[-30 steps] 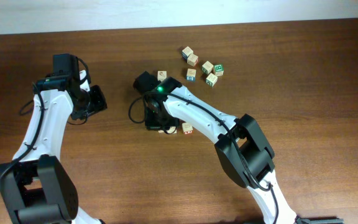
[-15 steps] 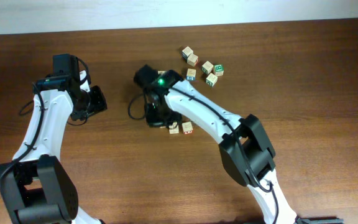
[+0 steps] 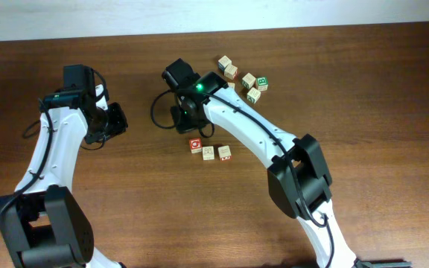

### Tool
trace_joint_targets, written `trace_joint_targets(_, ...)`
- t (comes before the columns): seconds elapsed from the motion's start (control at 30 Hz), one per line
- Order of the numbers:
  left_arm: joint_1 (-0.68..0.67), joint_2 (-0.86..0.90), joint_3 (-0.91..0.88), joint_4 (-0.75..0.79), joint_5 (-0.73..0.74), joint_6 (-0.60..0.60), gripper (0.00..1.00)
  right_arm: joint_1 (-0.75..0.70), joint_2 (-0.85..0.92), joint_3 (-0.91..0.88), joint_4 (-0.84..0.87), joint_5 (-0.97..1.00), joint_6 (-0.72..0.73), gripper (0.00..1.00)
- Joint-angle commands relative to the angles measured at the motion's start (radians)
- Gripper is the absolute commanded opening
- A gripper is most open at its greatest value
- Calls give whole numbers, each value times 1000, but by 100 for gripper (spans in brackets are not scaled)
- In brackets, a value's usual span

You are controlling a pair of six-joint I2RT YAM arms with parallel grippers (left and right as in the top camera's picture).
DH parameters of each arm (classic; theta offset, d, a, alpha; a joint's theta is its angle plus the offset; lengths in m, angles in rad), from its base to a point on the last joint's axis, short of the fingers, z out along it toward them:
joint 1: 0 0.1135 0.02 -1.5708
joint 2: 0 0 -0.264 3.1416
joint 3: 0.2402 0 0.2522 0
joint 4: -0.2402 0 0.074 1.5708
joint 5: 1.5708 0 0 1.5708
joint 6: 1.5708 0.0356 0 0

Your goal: Rotate 3 blocks

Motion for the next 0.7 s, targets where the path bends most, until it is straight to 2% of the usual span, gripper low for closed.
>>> trace_joint_targets(0.0, -4, -15, 16, -1, -4, 1, 20, -3, 55, -12, 13, 27, -18, 5)
trace_joint_targets(0.1, -4, -15, 16, -1, -4, 1, 20, -3, 69, -12, 15, 27, -18, 4)
trace_joint_targets(0.37, -4, -15, 16, -1, -4, 1, 33, -2, 117, -13, -7, 27, 0, 4)
trace_joint_targets(0.67, -4, -15, 16, -1, -4, 1, 36, -2, 121, -13, -56, 17, 35, 4)
